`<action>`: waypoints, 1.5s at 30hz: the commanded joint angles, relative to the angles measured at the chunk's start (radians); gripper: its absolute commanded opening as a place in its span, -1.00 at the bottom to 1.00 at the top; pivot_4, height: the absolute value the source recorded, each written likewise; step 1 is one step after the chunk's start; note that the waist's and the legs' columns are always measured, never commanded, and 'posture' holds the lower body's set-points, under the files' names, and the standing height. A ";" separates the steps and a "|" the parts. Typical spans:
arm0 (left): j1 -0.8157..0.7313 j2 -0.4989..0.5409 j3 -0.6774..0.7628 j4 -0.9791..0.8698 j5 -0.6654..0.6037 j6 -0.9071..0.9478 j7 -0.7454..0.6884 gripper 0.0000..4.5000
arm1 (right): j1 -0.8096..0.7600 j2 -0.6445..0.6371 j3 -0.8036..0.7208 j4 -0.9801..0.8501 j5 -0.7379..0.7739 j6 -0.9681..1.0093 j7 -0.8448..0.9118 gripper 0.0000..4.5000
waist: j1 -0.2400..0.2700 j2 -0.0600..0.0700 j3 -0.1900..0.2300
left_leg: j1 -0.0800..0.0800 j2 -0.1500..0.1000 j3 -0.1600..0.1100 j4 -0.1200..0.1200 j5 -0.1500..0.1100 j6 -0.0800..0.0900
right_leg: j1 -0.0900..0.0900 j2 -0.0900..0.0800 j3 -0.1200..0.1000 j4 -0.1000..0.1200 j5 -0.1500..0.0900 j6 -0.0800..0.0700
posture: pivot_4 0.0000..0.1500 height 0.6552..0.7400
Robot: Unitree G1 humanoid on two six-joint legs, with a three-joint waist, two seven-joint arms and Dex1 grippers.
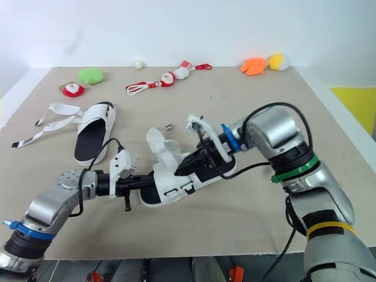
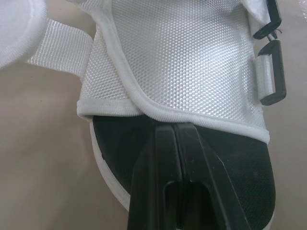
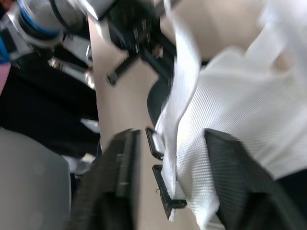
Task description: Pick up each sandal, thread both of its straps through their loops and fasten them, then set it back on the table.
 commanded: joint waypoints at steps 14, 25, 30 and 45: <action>-0.034 -0.021 -0.021 0.044 0.031 -0.005 -0.010 -1.00 | -0.026 0.160 -0.083 0.092 -0.003 0.091 -0.171 -0.24 | -0.001 0.000 0.000 | 0.000 0.000 0.000 0.001 0.000 0.000 | 0.000 0.000 0.000 0.000 0.001 0.001 | 1.00 1.00; -0.014 -0.024 -0.017 0.028 0.029 0.001 -0.001 -1.00 | 0.085 0.045 -0.001 -0.086 0.010 0.064 -0.132 -0.96 | -0.001 0.000 0.000 | -0.001 0.000 -0.001 0.001 0.000 0.000 | 0.000 0.000 0.000 0.000 0.000 0.001 | 1.00 1.00; -0.014 -0.025 -0.018 0.028 0.027 0.002 -0.002 -1.00 | 0.114 0.022 -0.009 -0.133 0.025 0.051 -0.126 -0.96 | 0.000 0.000 0.000 | 0.000 0.000 -0.001 0.001 0.000 0.000 | 0.000 0.000 0.000 0.000 0.001 0.002 | 1.00 1.00; -0.010 -0.020 -0.020 0.031 0.029 -0.001 -0.011 -1.00 | 0.289 -0.280 -0.174 -0.324 0.243 0.104 0.048 0.73 | 0.002 -0.001 -0.001 | 0.000 -0.001 -0.001 0.000 0.000 0.000 | 0.001 0.000 -0.001 0.000 -0.001 0.000 | 1.00 1.00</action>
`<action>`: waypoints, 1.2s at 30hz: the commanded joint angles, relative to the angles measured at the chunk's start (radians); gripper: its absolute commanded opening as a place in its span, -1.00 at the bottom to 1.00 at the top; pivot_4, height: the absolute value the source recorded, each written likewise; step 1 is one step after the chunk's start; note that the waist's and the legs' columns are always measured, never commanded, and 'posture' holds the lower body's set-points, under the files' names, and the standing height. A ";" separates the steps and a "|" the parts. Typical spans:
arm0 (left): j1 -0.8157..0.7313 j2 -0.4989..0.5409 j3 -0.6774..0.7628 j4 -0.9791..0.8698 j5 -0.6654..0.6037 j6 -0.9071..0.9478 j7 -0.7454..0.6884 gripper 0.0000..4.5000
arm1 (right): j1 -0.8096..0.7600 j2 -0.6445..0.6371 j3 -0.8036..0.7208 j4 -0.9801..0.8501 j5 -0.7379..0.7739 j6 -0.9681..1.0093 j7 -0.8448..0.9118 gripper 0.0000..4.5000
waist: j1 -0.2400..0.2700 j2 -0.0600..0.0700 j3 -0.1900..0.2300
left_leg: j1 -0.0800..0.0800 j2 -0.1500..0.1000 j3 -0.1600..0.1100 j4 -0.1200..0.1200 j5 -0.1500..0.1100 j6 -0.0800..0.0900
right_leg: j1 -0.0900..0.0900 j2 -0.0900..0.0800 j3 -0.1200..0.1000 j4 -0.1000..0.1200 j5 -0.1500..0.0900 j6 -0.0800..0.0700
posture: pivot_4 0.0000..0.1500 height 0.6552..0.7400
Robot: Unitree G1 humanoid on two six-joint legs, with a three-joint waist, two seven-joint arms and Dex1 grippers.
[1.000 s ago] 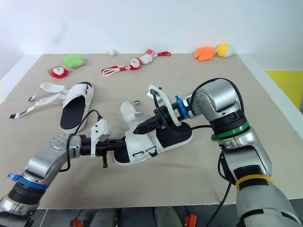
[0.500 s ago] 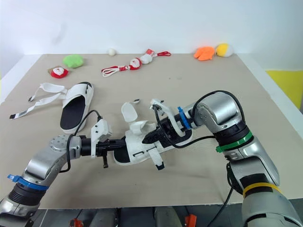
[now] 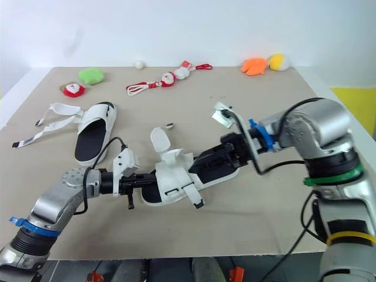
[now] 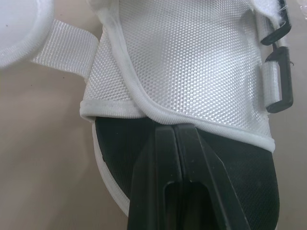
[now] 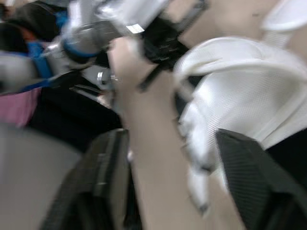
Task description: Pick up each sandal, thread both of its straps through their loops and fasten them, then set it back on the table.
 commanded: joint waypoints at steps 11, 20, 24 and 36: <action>0.013 0.016 -0.006 0.003 0.013 0.006 -0.017 -1.00 | 0.291 0.051 0.031 -0.123 -0.071 -0.110 -0.178 0.73 | -0.003 0.000 -0.001 | 0.001 0.000 0.002 0.005 0.000 0.000 | 0.001 0.000 0.002 0.000 0.001 0.000 | 1.00 1.00; 0.013 0.014 -0.002 -0.001 0.016 0.010 -0.018 -1.00 | 0.256 0.100 0.035 -0.095 -0.075 -0.111 -0.205 0.73 | -0.002 0.000 -0.001 | 0.000 0.000 0.001 0.003 0.000 0.000 | 0.001 0.000 0.001 0.000 0.000 -0.001 | 1.00 1.00; 0.012 0.012 -0.002 0.002 0.018 0.008 -0.018 -1.00 | 0.249 0.137 0.038 -0.093 -0.074 -0.093 -0.228 0.50 | -0.002 0.000 -0.001 | 0.000 0.000 0.001 0.004 0.000 0.000 | 0.001 0.000 0.001 0.000 0.000 -0.001 | 1.00 1.00; 0.020 0.013 0.002 -0.008 0.014 0.016 -0.012 -1.00 | 0.360 0.090 0.048 -0.206 -0.033 -0.072 -0.218 -0.98 | -0.002 0.000 -0.001 | 0.001 0.000 0.001 0.003 0.000 0.000 | 0.001 0.000 0.001 0.000 -0.001 -0.002 | 1.00 1.00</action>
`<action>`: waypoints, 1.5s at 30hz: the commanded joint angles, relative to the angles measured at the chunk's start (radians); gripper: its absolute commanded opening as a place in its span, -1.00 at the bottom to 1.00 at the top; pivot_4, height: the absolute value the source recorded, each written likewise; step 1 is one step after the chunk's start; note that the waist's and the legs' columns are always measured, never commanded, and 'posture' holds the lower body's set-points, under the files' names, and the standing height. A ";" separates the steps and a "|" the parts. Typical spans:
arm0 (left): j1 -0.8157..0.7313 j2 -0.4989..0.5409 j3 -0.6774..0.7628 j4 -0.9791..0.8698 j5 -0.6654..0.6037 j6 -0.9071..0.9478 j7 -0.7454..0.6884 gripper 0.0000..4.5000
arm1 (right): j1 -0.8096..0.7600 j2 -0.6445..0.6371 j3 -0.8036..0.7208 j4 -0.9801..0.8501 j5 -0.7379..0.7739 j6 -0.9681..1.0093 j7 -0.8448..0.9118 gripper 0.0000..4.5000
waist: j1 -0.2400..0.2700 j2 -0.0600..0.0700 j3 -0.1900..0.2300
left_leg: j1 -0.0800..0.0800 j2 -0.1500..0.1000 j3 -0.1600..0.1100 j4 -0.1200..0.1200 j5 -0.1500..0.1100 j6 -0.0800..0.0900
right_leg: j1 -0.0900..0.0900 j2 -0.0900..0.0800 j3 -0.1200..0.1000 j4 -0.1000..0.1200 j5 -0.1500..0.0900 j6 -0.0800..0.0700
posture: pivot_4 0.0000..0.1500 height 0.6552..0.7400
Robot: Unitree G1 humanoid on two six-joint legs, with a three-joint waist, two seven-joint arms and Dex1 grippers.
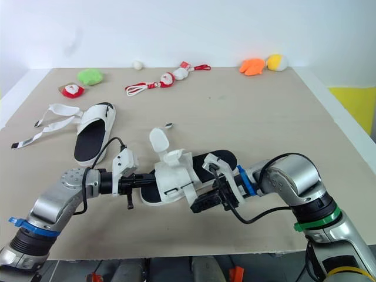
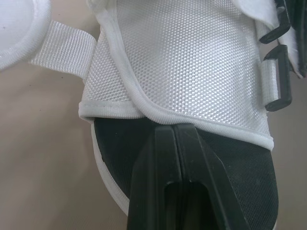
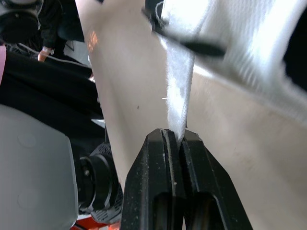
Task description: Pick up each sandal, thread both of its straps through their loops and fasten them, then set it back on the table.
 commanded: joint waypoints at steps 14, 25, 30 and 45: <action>0.019 0.007 -0.011 -0.012 0.003 0.019 0.001 -1.00 | 0.208 -0.173 0.006 -0.209 0.012 -0.148 0.079 -0.98 | 0.000 0.000 0.000 | 0.000 0.000 0.000 0.000 0.000 0.000 | 0.000 0.000 0.000 0.000 0.000 0.000 | 1.00 1.00; 0.029 0.007 -0.013 -0.031 -0.004 0.030 0.003 -1.00 | 0.323 -0.358 -0.132 -0.101 -0.276 -0.823 0.281 0.94 | 0.001 0.000 0.000 | 0.001 0.000 0.001 0.001 0.000 0.000 | 0.000 -0.001 0.000 0.000 0.000 0.000 | 1.00 1.00; 0.040 0.012 -0.010 -0.037 -0.007 0.035 0.001 -1.00 | 0.394 -0.226 -0.263 0.011 -0.435 -1.544 0.357 0.94 | 0.000 0.000 0.000 | 0.001 0.000 0.001 0.000 -0.001 -0.001 | 0.000 -0.001 0.000 0.000 -0.001 0.000 | 1.00 1.00; 0.032 -0.004 -0.011 -0.031 -0.012 0.048 0.012 -1.00 | 0.235 0.071 -0.206 0.512 -1.042 -3.013 0.155 0.94 | -0.001 -0.004 0.002 | 0.022 -0.001 0.002 -0.003 -0.001 -0.002 | 0.019 -0.002 0.001 0.000 -0.003 -0.003 | 1.00 1.00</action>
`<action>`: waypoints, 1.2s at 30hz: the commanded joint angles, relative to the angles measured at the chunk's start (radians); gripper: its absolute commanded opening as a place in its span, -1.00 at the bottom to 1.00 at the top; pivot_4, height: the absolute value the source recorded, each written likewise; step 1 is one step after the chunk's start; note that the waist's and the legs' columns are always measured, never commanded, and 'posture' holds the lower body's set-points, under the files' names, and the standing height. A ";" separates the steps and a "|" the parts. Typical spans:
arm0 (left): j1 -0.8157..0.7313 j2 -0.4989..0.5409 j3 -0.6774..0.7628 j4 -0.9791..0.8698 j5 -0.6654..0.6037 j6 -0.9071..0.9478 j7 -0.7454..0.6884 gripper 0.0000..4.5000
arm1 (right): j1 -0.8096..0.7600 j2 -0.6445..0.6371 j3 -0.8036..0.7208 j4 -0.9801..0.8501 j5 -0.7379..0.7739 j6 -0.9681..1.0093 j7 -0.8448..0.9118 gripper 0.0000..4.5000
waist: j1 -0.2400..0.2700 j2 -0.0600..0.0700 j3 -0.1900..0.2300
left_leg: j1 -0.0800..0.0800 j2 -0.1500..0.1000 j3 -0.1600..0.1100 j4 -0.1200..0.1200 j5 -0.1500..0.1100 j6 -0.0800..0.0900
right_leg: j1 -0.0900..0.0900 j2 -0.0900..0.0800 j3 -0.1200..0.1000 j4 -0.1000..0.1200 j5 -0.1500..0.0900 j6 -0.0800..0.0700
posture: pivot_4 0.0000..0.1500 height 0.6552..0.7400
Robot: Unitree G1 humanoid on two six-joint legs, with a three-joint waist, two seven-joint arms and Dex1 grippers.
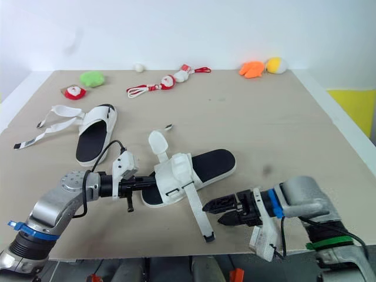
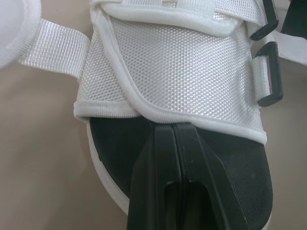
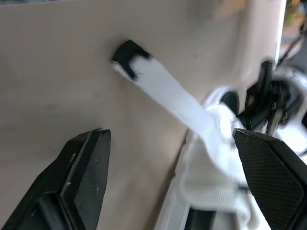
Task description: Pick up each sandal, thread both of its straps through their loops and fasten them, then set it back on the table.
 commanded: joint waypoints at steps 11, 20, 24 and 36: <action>0.005 0.011 -0.013 0.001 -0.001 0.006 -0.019 -1.00 | 0.065 0.025 0.009 -0.081 -0.355 -0.035 -0.344 0.94 | -0.002 -0.003 -0.002 | 0.009 0.001 0.001 -0.004 0.000 0.000 | 0.006 0.000 0.001 0.000 -0.001 -0.003 | 1.00 1.00; -0.012 0.013 -0.013 0.025 0.010 -0.007 -0.035 -1.00 | 0.043 -0.037 0.084 -0.080 -0.403 -0.035 -0.509 0.05 | -0.002 -0.003 -0.003 | 0.009 0.000 0.001 -0.006 0.000 0.000 | 0.006 0.000 0.001 0.000 -0.002 -0.005 | 1.00 1.00; -0.017 0.013 -0.013 0.030 0.012 -0.011 -0.038 -1.00 | 0.030 -0.141 0.203 -0.108 -0.326 -0.019 -0.579 -0.74 | -0.001 -0.003 -0.002 | 0.008 -0.001 0.001 -0.006 0.000 0.000 | 0.005 -0.001 0.002 0.000 -0.002 -0.005 | 1.00 1.00; -0.025 0.015 -0.007 0.047 0.023 -0.029 -0.033 -1.00 | -0.072 -0.442 0.574 -0.309 0.366 0.488 -0.434 -0.97 | -0.001 0.000 0.000 | 0.008 -0.002 0.003 -0.006 0.000 0.000 | 0.004 -0.002 0.005 0.000 -0.003 -0.005 | 1.00 1.00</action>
